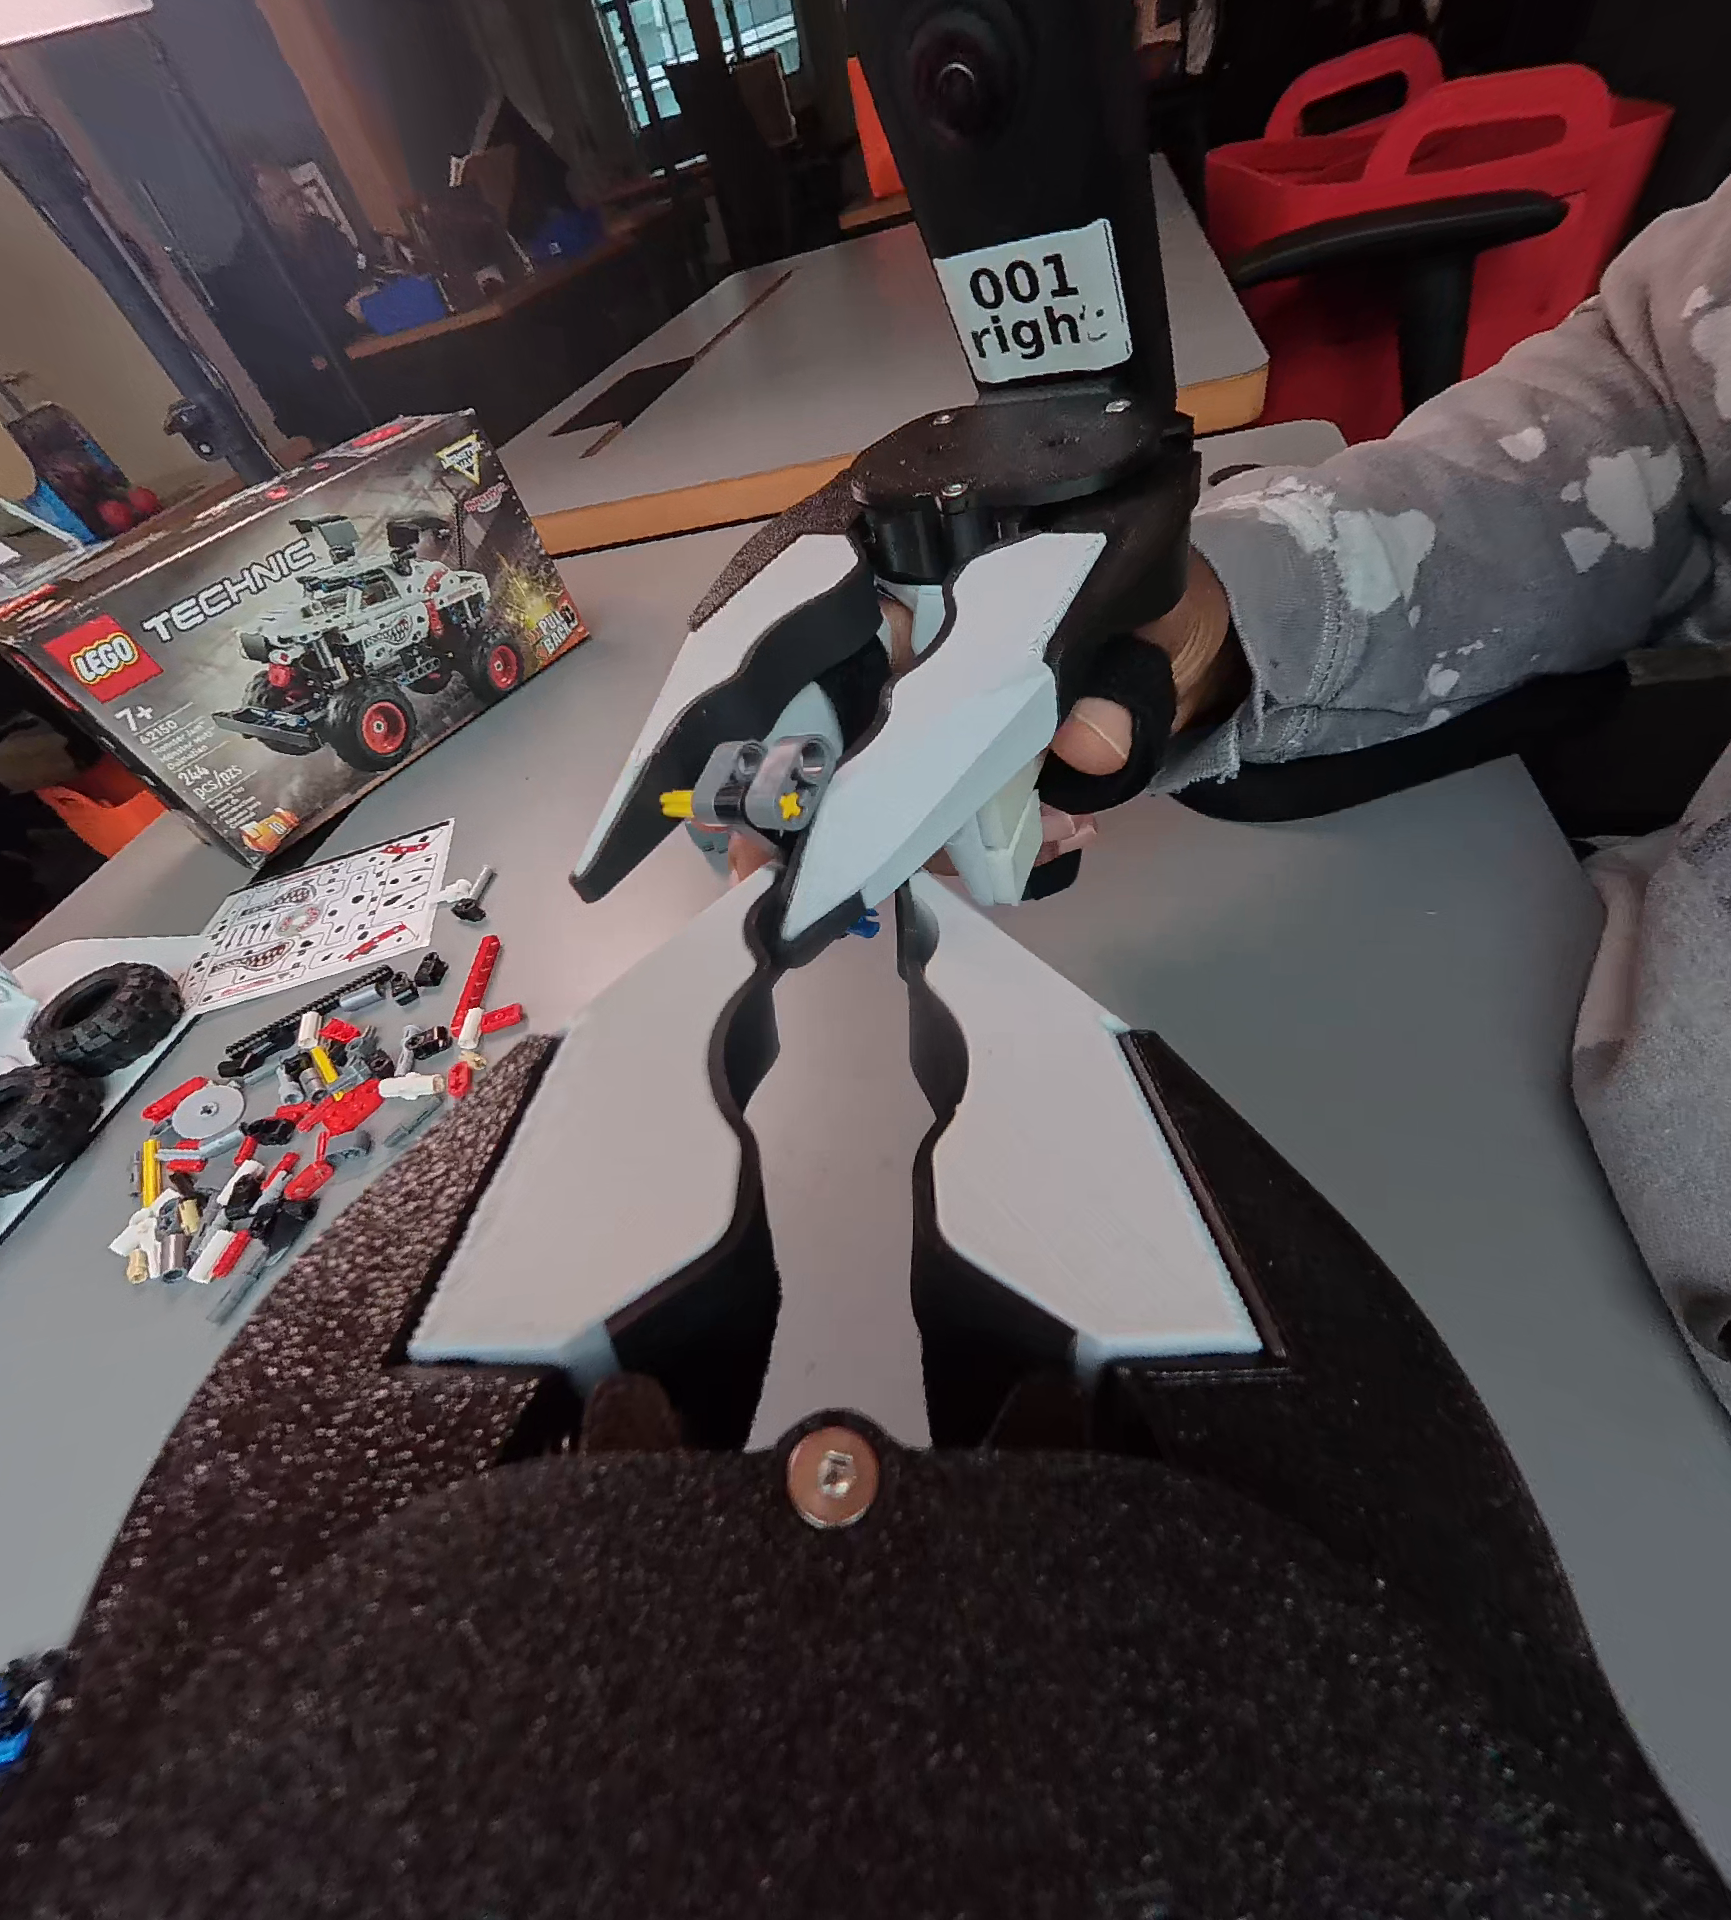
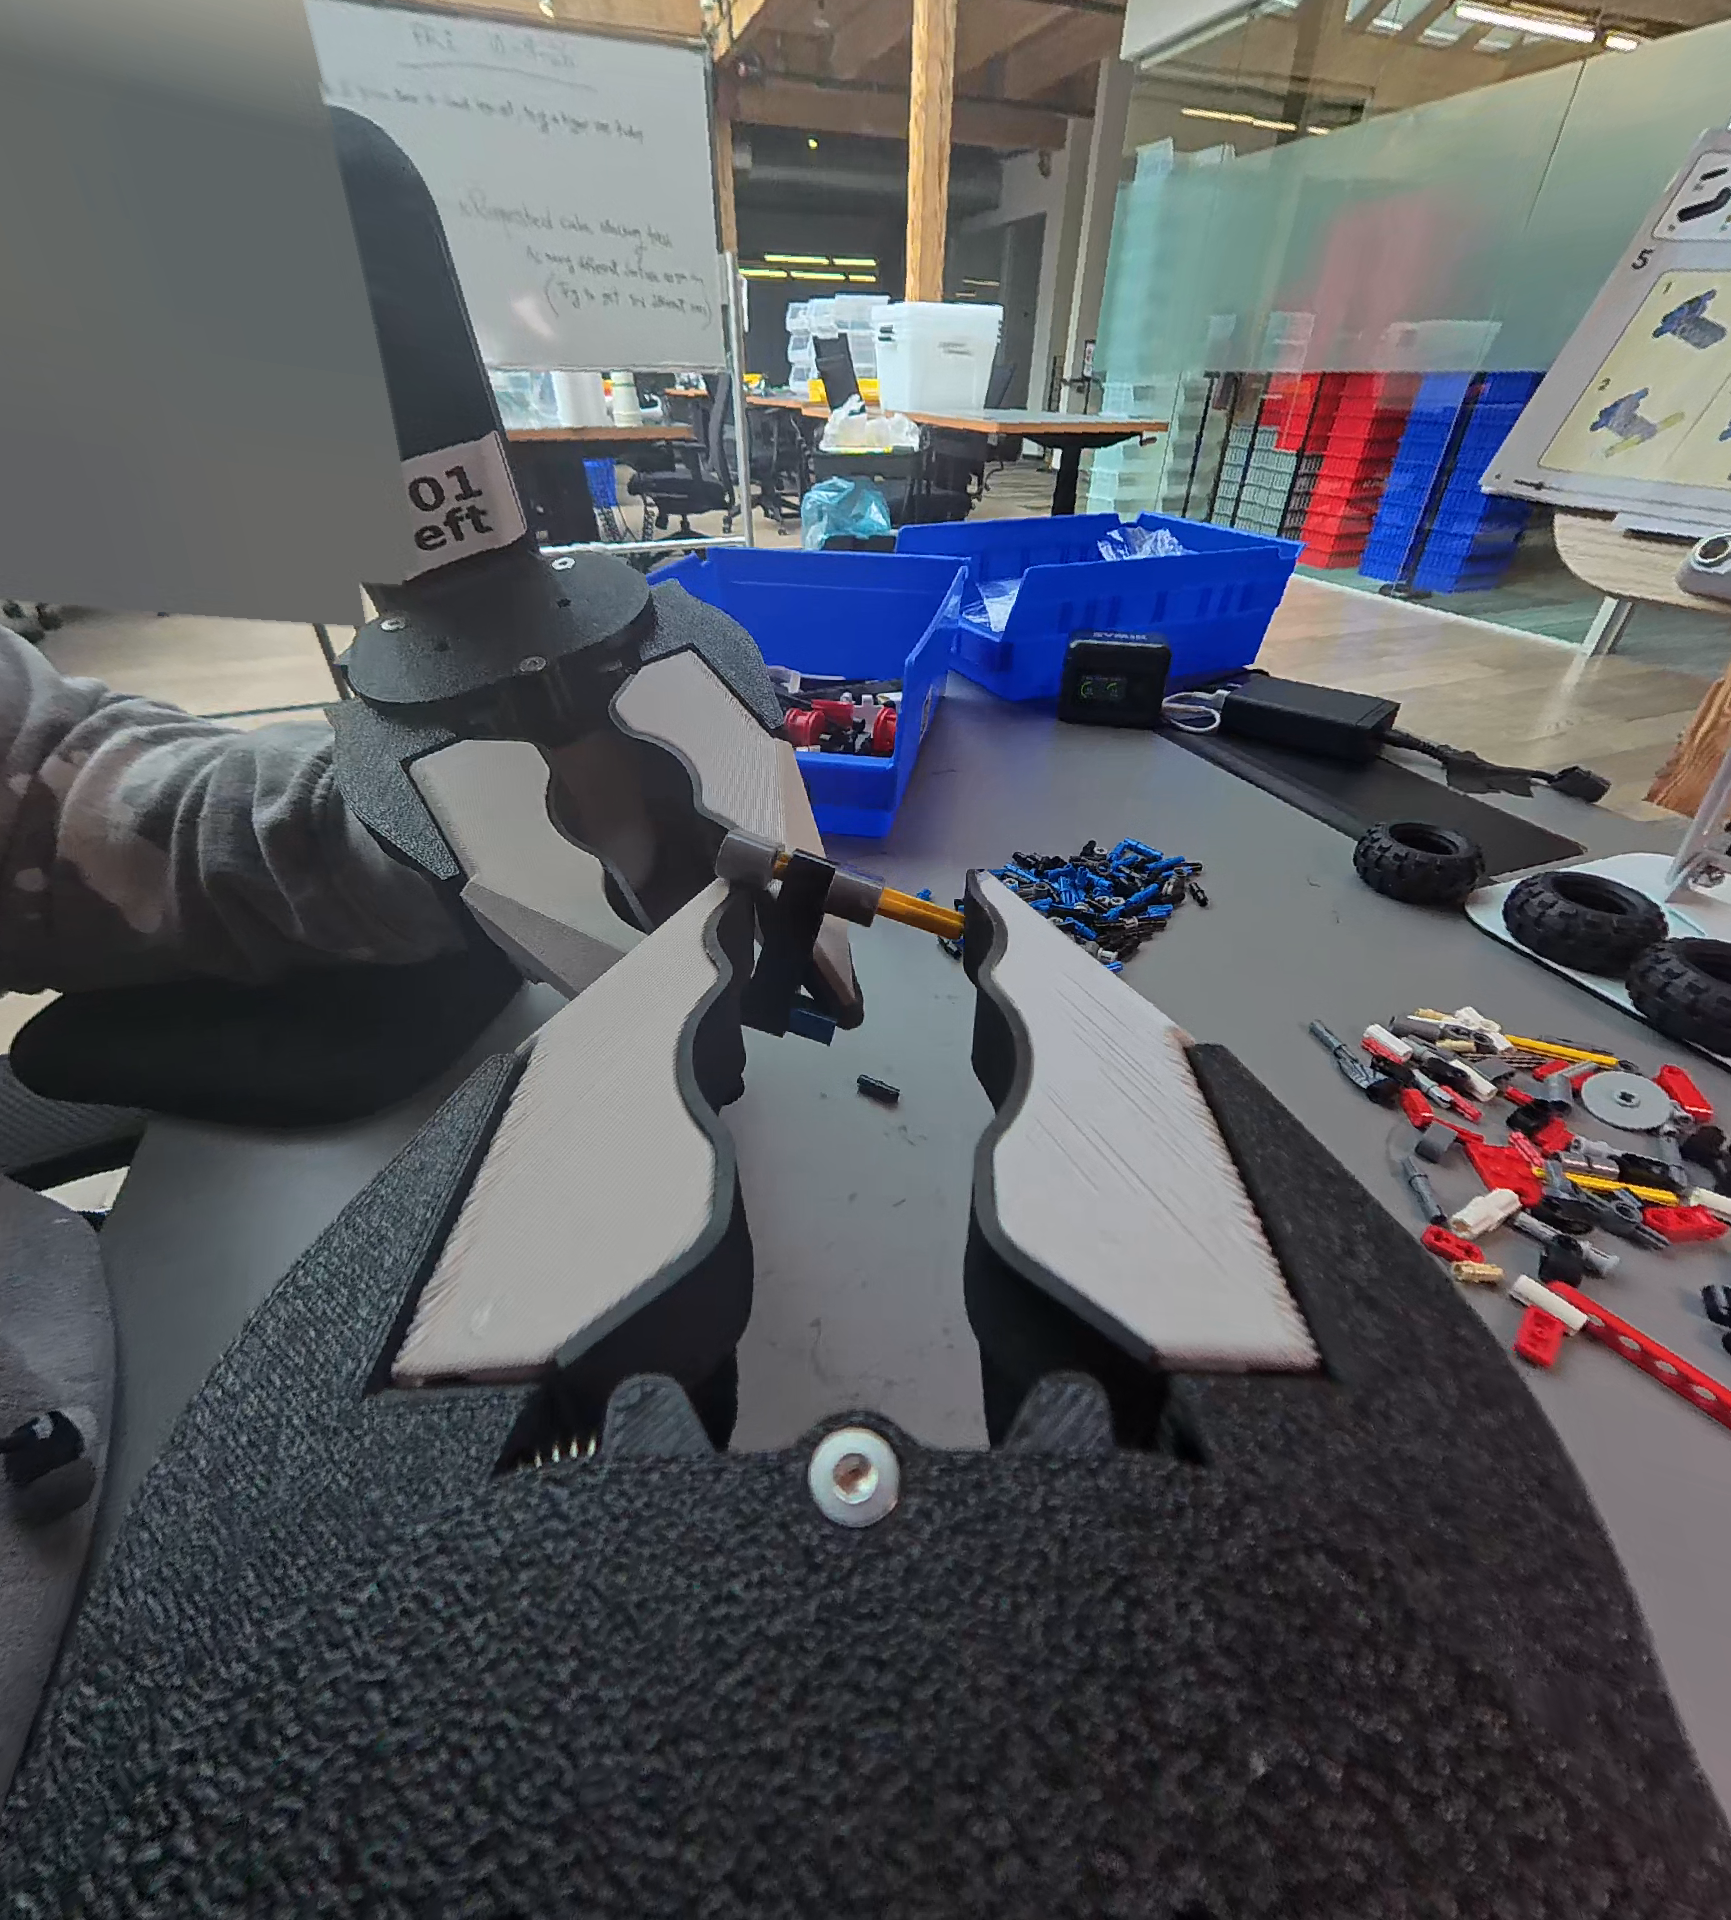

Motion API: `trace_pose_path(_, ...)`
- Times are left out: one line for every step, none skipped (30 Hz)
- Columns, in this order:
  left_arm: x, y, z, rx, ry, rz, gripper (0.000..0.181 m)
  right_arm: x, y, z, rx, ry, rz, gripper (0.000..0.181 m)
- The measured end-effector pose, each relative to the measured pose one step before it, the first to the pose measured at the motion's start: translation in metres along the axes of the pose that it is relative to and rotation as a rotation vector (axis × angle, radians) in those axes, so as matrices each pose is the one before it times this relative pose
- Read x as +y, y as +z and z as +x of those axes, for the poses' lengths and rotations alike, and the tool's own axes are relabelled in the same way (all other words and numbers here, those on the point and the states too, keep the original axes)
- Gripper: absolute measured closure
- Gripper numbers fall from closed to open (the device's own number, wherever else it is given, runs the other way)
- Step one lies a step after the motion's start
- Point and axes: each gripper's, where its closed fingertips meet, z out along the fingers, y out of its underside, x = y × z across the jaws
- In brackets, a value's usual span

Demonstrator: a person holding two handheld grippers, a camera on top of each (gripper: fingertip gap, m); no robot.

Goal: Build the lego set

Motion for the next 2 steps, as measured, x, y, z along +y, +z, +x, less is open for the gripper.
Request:
trace_pose_path(0.00168,-0.00016,-0.00202,-0.0201,0.0157,-0.0105,0.161,0.00127,0.00001,0.00104,0.0024,0.0148,-0.0063,0.135)
trace_pose_path(0.00166,-0.00035,-0.00392,-0.0334,0.0238,-0.0102,0.161,-0.00044,-0.00065,0.00041,-0.0067,0.0221,0.0023,0.133)
